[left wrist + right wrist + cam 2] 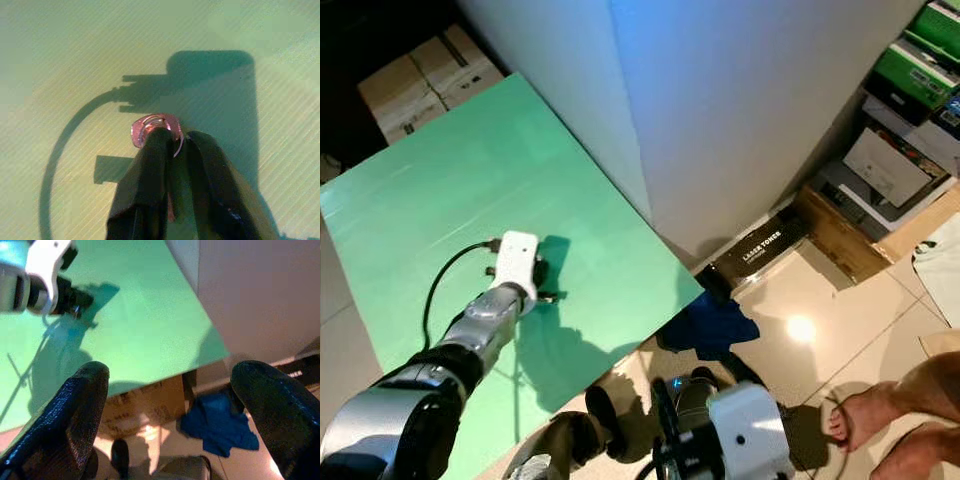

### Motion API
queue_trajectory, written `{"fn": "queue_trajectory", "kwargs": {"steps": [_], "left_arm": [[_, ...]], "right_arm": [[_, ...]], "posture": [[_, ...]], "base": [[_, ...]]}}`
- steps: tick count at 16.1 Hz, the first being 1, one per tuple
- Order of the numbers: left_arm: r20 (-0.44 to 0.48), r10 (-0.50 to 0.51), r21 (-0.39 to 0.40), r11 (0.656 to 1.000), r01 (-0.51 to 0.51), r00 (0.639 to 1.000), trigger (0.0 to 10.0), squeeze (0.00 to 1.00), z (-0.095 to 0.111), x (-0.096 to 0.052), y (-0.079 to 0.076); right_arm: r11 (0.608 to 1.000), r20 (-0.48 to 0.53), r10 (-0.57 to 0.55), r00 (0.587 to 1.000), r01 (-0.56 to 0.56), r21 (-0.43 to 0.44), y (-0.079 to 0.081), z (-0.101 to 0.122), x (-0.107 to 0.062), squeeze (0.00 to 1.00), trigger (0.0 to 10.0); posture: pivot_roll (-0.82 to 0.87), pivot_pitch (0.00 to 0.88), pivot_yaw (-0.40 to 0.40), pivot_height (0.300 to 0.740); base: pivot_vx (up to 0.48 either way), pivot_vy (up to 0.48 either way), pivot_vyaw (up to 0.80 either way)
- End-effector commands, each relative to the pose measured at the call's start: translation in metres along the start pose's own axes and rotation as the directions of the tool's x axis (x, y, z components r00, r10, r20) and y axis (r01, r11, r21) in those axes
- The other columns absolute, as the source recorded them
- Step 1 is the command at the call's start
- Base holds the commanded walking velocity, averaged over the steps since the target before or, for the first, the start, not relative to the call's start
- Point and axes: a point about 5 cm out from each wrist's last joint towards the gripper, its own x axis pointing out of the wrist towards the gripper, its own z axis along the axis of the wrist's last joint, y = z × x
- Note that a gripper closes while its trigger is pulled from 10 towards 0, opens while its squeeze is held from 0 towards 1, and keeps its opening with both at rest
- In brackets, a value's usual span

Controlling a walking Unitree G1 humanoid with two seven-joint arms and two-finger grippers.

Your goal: Hang keys on a hook

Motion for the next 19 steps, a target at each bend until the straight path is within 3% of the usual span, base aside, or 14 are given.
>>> {"fn": "queue_trajectory", "kwargs": {"steps": [1, 4, 8, 11, 13, 16, 19], "left_arm": [[-0.184, 0.011, -0.034, 0.999, -0.018, 0.983, 0.0, 0.0, -0.053, -0.014, 0.008], [-0.234, -0.003, -0.043, 0.999, -0.007, 0.972, 0.0, 0.0, -0.083, -0.027, 0.015], [-0.231, -0.028, -0.056, 0.998, 0.016, 0.973, 0.0, 0.0, -0.089, -0.031, 0.015], [-0.108, -0.073, -0.112, 0.992, 0.061, 0.991, 0.0, 0.0, -0.063, -0.022, 0.012], [-0.064, -0.078, -0.131, 0.989, 0.069, 0.995, 0.0, 0.0, -0.052, -0.019, 0.015], [0.064, -0.059, -0.16, 0.985, 0.069, 0.996, 0.0, 0.0, -0.014, -0.01, 0.029], [0.151, -0.029, -0.189, 0.98, 0.057, 0.988, 0.0, 0.0, 0.015, -0.006, 0.042]], "right_arm": [[1.0, -0.008, 0.016, 1.0, -0.016, 0.016, 0.006, 0.004, 0.0, 0.0, 10.0], [0.999, 0.018, 0.032, 0.999, -0.033, 0.024, 0.015, 0.014, 0.01, 0.0, 10.0], [0.999, 0.007, 0.035, 0.999, -0.035, 0.025, 0.012, 0.008, 0.019, 0.0, 10.0], [0.999, 0.021, 0.029, 0.999, -0.029, 0.018, 0.012, 0.015, 0.031, 0.0, 10.0], [1.0, 0.015, 0.026, 1.0, -0.027, 0.015, 0.011, 0.011, 0.03, 0.0, 10.0], [1.0, 0.015, 0.022, 1.0, -0.022, 0.008, 0.008, 0.006, 0.031, 0.0, 10.0], [1.0, -0.022, 0.011, 1.0, -0.011, 0.009, -0.008, -0.02, 0.032, 0.0, 10.0]], "posture": [[-0.46, 0.344, 0.222, 0.74], [-0.44, 0.324, 0.226, 0.74], [-0.42, 0.307, 0.233, 0.74], [-0.42, 0.282, 0.243, 0.74], [-0.42, 0.266, 0.247, 0.74], [-0.41, 0.231, 0.252, 0.74], [-0.39, 0.215, 0.254, 0.74]], "base": [[0.0, 0.0, 0.0], [0.0, 0.0, 0.0], [0.0, 0.0, 0.0], [0.29, 0.0, 0.0], [0.313, 0.0, 0.0], [0.335, 0.0, 0.0], [0.344, 0.0, 0.0]]}}
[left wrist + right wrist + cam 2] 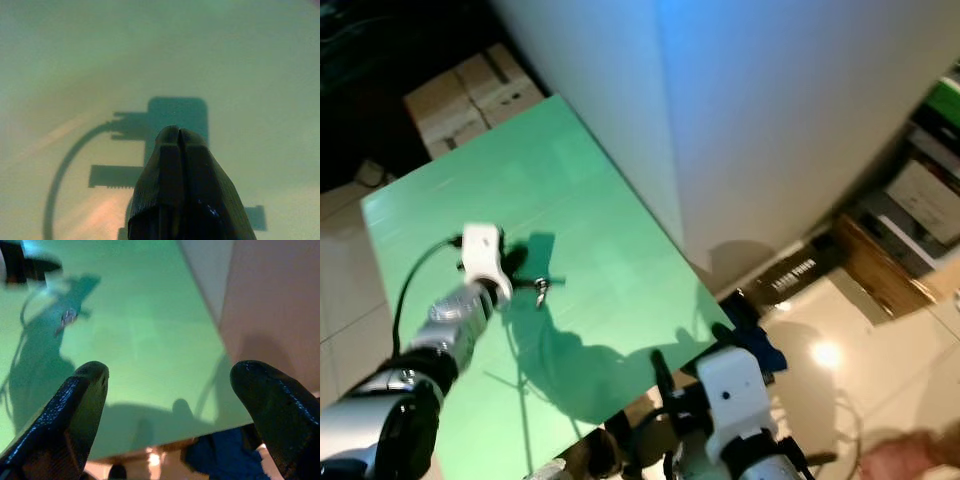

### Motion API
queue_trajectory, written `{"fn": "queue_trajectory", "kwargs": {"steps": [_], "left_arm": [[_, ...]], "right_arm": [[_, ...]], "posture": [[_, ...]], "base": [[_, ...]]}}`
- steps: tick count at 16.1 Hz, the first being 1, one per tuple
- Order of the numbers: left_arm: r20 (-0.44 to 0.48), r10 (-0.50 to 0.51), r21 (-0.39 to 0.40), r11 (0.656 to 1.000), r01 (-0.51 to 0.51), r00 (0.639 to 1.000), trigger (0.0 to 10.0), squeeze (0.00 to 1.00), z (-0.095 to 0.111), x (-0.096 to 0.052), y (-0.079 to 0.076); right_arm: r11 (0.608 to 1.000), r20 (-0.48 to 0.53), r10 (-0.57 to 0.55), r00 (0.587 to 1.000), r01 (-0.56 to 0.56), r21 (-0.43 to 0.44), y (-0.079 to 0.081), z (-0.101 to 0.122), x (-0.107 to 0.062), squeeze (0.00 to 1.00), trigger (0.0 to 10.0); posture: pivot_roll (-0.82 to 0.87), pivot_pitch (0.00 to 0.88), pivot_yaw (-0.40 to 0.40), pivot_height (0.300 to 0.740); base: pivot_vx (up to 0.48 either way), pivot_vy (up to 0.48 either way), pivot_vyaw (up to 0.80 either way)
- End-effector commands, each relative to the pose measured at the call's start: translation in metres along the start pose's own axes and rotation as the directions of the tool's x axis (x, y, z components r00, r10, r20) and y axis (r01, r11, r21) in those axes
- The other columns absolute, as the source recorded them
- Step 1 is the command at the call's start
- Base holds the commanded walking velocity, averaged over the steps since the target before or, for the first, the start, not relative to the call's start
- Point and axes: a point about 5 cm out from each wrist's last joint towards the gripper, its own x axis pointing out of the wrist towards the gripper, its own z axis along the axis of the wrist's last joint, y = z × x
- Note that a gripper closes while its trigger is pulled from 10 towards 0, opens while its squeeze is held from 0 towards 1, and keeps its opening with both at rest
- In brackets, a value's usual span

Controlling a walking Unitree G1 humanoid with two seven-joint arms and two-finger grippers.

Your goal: Hang keys on a hook

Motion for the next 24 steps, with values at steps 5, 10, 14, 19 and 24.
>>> {"fn": "queue_trajectory", "kwargs": {"steps": [5, 10, 14, 19, 24], "left_arm": [[-0.034, 0.018, 0.099, 0.995, -0.015, 0.999, 10.0, 0.0, 0.002, -0.001, 0.009], [-0.12, -0.018, 0.121, 0.992, 0.033, 0.993, 10.0, 0.0, -0.015, 0.001, -0.011], [-0.184, -0.04, 0.173, 0.982, 0.072, 0.982, 10.0, 0.0, -0.024, 0.001, -0.022], [-0.205, -0.015, 0.225, 0.972, 0.062, 0.979, 10.0, 0.0, -0.018, 0.007, -0.031], [-0.234, 0.01, 0.304, 0.951, 0.063, 0.972, 10.0, 0.0, -0.019, 0.008, -0.033]], "right_arm": [[0.999, -0.004, 0.02, 1.0, -0.019, 0.03, 0.0, -0.015, 0.004, 0.0, 10.0], [0.999, 0.017, 0.024, 1.0, -0.025, 0.03, 0.001, -0.021, 0.009, 0.0, 10.0], [0.999, 0.022, 0.011, 1.0, -0.012, 0.03, 0.001, -0.022, 0.01, 0.0, 10.0], [0.999, 0.045, -0.004, 0.999, 0.002, 0.039, 0.003, -0.023, 0.011, 0.0, 10.0], [0.999, 0.043, -0.013, 0.999, 0.011, 0.047, 0.004, -0.024, 0.005, 0.0, 10.0]], "posture": [[-0.39, 0.211, 0.253, 0.74], [-0.39, 0.217, 0.254, 0.74], [-0.4, 0.222, 0.267, 0.74], [-0.4, 0.23, 0.273, 0.74], [-0.41, 0.253, 0.277, 0.74]], "base": [[0.201, 0.0, 0.0], [0.0, 0.0, 0.0], [0.0, 0.0, 0.0], [0.0, 0.0, 0.0], [0.0, 0.0, 0.0]]}}
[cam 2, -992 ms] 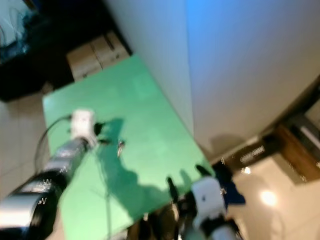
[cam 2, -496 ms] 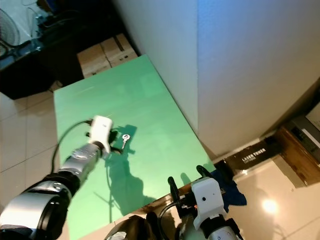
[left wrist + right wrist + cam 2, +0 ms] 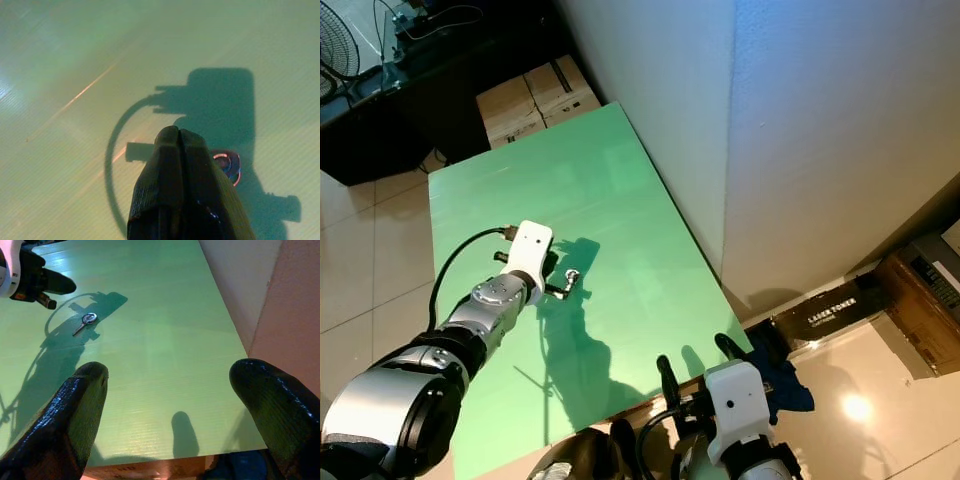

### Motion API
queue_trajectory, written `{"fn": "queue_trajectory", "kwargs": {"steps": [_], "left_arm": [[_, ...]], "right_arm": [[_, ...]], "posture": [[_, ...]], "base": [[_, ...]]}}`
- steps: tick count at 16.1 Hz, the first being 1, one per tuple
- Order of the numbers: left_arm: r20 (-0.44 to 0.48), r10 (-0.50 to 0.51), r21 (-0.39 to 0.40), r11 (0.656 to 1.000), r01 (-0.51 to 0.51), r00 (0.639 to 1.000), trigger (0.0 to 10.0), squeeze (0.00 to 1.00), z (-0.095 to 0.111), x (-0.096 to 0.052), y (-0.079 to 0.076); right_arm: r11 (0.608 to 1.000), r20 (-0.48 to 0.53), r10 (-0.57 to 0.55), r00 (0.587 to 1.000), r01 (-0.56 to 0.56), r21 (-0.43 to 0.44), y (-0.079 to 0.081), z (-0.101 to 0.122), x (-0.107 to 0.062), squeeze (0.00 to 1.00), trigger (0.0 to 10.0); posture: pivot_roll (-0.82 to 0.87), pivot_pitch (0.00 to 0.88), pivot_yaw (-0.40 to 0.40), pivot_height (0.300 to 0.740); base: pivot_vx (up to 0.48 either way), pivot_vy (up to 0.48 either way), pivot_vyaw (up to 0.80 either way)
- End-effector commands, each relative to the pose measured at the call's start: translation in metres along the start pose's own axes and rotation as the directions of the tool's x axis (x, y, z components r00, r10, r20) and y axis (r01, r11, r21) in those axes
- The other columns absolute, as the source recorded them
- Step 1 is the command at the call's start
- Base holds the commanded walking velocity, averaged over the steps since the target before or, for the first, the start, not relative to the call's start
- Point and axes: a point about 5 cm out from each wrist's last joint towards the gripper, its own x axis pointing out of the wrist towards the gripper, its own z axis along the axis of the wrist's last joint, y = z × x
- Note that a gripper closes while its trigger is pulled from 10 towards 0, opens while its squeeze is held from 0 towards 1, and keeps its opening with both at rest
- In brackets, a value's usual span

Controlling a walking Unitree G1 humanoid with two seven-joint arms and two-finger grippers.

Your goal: Hang keys on a hook

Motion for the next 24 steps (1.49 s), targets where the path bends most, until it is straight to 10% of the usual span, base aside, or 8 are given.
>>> {"fn": "queue_trajectory", "kwargs": {"steps": [1, 5, 6, 14, 15, 24], "left_arm": [[-0.062, 0.019, 0.035, 0.999, -0.016, 0.998, 10.0, 0.0, -0.014, -0.003, 0.005], [-0.102, -0.008, 0.087, 0.996, 0.017, 0.995, 10.0, 0.0, -0.022, -0.003, -0.003], [-0.101, -0.003, 0.097, 0.995, 0.013, 0.995, 10.0, 1.0, -0.022, -0.003, -0.003], [-0.096, 0.021, 0.092, 0.996, -0.012, 0.995, 10.0, 1.0, -0.02, -0.002, -0.002], [-0.112, 0.023, 0.09, 0.996, -0.013, 0.993, 10.0, 0.0, -0.022, -0.003, 0.0], [-0.158, 0.053, 0.094, 0.995, -0.038, 0.986, 10.0, 0.0, -0.036, -0.007, 0.008]], "right_arm": [[1.0, -0.005, 0.01, 1.0, -0.01, 0.012, 0.006, -0.001, -0.004, 0.0, 10.0], [1.0, -0.008, 0.011, 1.0, -0.011, 0.014, 0.008, 0.0, -0.005, 0.0, 10.0], [1.0, -0.01, 0.011, 1.0, -0.011, 0.013, 0.009, 0.0, -0.006, 0.0, 10.0], [1.0, -0.021, 0.007, 1.0, -0.007, 0.015, 0.01, 0.001, -0.011, 0.0, 10.0], [1.0, -0.022, 0.009, 1.0, -0.009, 0.016, 0.011, 0.001, -0.012, 0.0, 10.0], [1.0, -0.021, -0.01, 1.0, 0.01, 0.002, 0.009, 0.007, -0.015, 0.0, 10.0]], "posture": [[-0.41, 0.261, 0.276, 0.74], [-0.41, 0.276, 0.277, 0.74], [-0.41, 0.281, 0.277, 0.74], [-0.42, 0.288, 0.274, 0.74], [-0.42, 0.289, 0.273, 0.74], [-0.42, 0.288, 0.267, 0.74]], "base": [[0.0, 0.0, 0.0], [0.0, 0.0, 0.0], [0.0, 0.0, 0.0], [0.0, 0.0, 0.0], [0.0, 0.0, 0.0], [0.0, 0.0, 0.0]]}}
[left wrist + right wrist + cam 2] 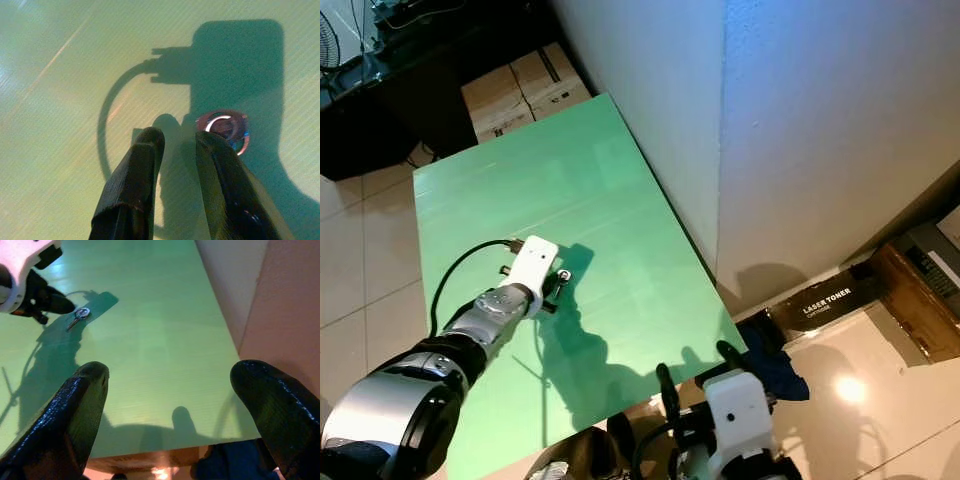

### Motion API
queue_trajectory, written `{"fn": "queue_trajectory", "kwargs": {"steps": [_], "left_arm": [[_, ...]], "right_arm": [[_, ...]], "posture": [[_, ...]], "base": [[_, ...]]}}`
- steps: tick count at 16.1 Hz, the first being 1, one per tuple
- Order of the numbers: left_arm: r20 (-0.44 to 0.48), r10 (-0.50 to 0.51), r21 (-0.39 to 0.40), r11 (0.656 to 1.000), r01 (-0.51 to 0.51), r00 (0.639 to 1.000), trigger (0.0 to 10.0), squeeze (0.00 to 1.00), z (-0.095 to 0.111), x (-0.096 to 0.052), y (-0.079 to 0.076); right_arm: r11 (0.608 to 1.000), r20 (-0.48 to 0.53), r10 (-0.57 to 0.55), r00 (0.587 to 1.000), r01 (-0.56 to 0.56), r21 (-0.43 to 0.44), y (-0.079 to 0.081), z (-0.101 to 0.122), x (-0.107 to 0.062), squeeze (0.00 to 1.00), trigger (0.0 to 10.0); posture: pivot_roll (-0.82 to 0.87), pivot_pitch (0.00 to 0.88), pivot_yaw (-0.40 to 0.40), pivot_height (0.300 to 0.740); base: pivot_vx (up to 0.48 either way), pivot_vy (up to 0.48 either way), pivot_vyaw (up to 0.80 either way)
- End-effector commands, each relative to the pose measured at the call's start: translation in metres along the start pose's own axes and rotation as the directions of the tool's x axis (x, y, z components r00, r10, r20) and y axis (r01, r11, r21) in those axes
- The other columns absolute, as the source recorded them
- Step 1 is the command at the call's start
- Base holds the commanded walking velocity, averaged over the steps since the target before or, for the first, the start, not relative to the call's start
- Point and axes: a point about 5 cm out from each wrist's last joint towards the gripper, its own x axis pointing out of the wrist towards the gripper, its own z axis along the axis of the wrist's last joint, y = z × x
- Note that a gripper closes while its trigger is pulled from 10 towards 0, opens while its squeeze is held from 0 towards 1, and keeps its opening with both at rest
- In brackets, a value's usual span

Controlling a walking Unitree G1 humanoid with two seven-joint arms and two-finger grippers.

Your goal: Hang keys on a hook

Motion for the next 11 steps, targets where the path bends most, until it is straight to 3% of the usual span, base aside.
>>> {"fn": "queue_trajectory", "kwargs": {"steps": [1, 11], "left_arm": [[-0.066, 0.023, 0.001, 1.0, -0.023, 0.998, 10.0, 0.0, -0.0205, -0.0032, 0.0064], [-0.094, 0.006, -0.029, 1.0, -0.009, 0.996, 10.0, 0.0, -0.0273, -0.0036, -0.0008]], "right_arm": [[1.0, -0.007, 0.01, 1.0, -0.009, 0.02, 0.0017, 0.0022, -0.0033, 0.0, 10.0], [1.0, -0.021, 0.027, 0.999, -0.027, 0.011, 0.003, 0.0036, -0.0072, 0.0, 10.0]], "posture": [[-0.43, 0.292, 0.262, 0.74], [-0.44, 0.32, 0.253, 0.74]], "base": [[0.0, 0.0, 0.0], [0.0, 0.0, 0.0]]}}
